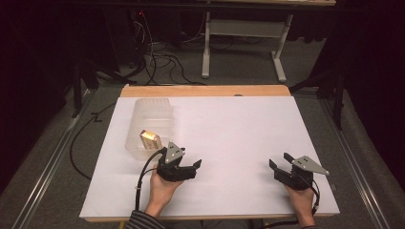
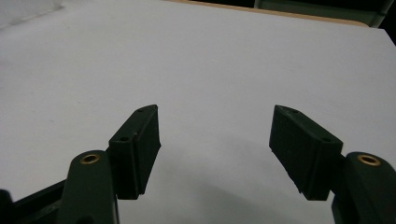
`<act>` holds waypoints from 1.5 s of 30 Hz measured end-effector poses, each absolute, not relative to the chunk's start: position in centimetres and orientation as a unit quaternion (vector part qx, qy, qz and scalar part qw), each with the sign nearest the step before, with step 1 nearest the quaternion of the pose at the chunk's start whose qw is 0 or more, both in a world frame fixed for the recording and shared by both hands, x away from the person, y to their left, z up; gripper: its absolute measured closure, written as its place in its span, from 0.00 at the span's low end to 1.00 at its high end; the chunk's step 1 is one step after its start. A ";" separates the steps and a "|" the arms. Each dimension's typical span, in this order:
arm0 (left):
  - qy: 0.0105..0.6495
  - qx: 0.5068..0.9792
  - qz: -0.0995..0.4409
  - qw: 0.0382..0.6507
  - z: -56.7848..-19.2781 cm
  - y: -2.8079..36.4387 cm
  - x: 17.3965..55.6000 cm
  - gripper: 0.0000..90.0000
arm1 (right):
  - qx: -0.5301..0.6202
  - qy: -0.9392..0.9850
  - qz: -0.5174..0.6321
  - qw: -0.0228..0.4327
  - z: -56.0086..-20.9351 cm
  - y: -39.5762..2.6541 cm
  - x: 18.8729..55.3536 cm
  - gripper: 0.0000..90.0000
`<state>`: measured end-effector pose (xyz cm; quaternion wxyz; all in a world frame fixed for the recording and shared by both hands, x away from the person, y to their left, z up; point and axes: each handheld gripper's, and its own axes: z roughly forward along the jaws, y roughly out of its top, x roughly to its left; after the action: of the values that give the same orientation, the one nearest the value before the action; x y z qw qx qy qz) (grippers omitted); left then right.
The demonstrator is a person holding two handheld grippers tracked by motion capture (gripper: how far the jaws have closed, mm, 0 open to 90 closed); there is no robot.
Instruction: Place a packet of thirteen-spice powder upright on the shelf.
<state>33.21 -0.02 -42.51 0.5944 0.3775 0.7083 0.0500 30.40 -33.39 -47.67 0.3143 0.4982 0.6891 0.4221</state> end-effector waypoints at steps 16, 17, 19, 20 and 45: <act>0.723 0.357 0.069 0.587 -44.9 -0.8 34.1 0.31 | 0.496 0.691 0.421 0.316 -47.7 -33.4 30.4 0.38; 0.725 0.354 0.067 0.587 -45.0 -1.0 34.1 0.31 | 0.496 0.691 0.421 0.316 -47.7 -33.4 30.4 0.38; 0.724 0.355 0.069 0.588 -45.3 -1.0 34.1 0.31 | 0.496 0.690 0.421 0.316 -47.7 -33.4 30.4 0.38; 0.723 0.355 0.070 0.588 -45.5 -1.1 34.2 0.31 | 0.496 0.691 0.420 0.316 -47.7 -33.4 30.4 0.38; 0.729 0.353 0.088 0.580 -47.1 -2.3 34.8 0.32 | 0.496 0.690 0.420 0.317 -47.7 -33.3 30.4 0.38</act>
<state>34.82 -2.26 -47.15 0.5801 0.3532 0.7288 0.0877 30.36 -33.33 -47.66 0.3168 0.4963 0.6905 0.4202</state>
